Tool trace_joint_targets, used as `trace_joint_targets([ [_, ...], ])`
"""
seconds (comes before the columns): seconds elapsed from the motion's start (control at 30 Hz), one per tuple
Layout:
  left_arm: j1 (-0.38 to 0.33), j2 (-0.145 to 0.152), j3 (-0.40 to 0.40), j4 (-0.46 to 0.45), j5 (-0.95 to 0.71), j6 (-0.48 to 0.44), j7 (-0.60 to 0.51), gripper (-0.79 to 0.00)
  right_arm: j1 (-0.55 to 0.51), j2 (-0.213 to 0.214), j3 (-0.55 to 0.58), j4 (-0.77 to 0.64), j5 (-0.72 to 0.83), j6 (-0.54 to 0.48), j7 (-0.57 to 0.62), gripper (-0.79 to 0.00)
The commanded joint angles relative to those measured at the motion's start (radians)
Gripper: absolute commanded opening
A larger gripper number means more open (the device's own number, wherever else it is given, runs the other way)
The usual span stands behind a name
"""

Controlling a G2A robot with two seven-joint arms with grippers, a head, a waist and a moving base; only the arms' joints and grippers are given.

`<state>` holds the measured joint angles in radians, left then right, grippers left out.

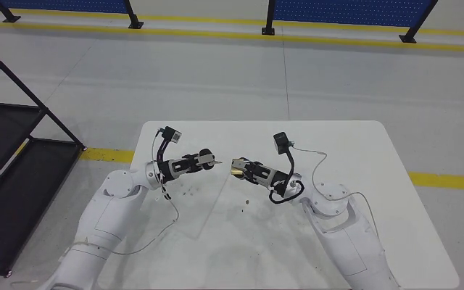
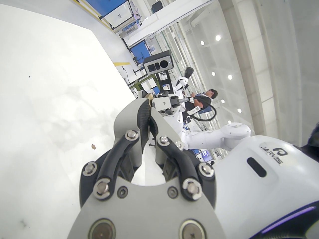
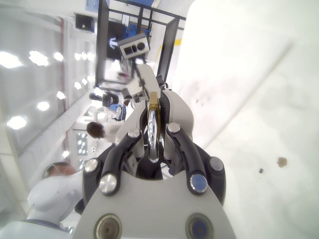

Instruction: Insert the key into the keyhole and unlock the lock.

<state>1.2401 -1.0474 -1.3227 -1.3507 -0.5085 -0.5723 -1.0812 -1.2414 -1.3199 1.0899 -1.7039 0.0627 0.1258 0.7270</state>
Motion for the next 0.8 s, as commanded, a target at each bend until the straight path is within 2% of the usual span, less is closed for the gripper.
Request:
trace_joint_targets([
  [0.0, 0.000, 0.000, 0.000, 0.000, 0.000, 0.000, 0.000, -0.785, 0.000, 0.000, 0.000, 0.000, 0.000, 0.000, 0.000, -0.785],
  [0.2, 0.003, -0.001, -0.003, -0.005, 0.011, -0.009, 0.027, -0.785, 0.000, 0.000, 0.000, 0.000, 0.000, 0.000, 0.000, -0.785],
  [0.27, 0.004, 0.003, -0.016, -0.013, 0.121, -0.073, 0.056, -0.785, 0.000, 0.000, 0.000, 0.000, 0.000, 0.000, 0.000, -0.785],
  [0.4, 0.012, 0.005, -0.043, -0.011, 0.326, -0.220, 0.187, -0.785, 0.000, 0.000, 0.000, 0.000, 0.000, 0.000, 0.000, -0.785],
  [0.6, 0.007, 0.001, -0.096, -0.017, 0.782, -0.436, 0.414, -0.785, 0.000, 0.000, 0.000, 0.000, 0.000, 0.000, 0.000, -0.785],
  [0.77, 0.023, -0.003, -0.124, -0.132, 1.225, -0.440, 0.676, -0.785, 0.000, 0.000, 0.000, 0.000, 0.000, 0.000, 0.000, -0.785],
])
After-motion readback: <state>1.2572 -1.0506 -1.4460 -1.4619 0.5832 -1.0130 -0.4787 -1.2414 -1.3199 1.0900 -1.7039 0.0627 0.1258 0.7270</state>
